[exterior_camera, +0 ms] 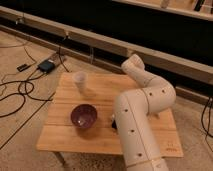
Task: Place the bottle in the ceramic bowl
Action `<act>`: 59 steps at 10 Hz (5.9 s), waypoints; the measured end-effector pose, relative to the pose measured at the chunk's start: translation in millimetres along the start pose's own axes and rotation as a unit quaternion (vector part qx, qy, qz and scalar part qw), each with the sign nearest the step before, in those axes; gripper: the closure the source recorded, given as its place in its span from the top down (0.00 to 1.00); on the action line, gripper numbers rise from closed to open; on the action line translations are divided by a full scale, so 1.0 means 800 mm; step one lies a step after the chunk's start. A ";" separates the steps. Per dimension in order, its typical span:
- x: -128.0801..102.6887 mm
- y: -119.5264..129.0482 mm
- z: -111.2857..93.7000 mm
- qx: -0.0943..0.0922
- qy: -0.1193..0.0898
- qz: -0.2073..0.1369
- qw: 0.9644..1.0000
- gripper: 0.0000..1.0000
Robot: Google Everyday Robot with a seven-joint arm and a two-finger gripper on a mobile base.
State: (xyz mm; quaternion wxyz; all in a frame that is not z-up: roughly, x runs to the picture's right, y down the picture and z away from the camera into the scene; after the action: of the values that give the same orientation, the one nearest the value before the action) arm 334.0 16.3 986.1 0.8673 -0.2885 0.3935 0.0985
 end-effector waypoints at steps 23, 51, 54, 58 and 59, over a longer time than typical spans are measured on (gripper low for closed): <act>-0.042 0.058 -0.240 0.013 -0.126 0.040 0.991 0.00; -0.215 0.364 -0.462 -0.067 -0.259 0.064 0.962 0.00; -0.229 0.382 -0.460 -0.079 -0.256 0.066 0.961 0.00; -0.250 0.393 -0.459 -0.085 -0.275 0.072 0.955 0.00; -0.254 0.396 -0.457 -0.085 -0.282 0.074 0.953 0.00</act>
State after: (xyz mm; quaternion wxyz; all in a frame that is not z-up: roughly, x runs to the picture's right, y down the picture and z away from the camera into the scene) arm -157.1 74.0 810.8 0.9054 -0.2923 0.1437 0.2725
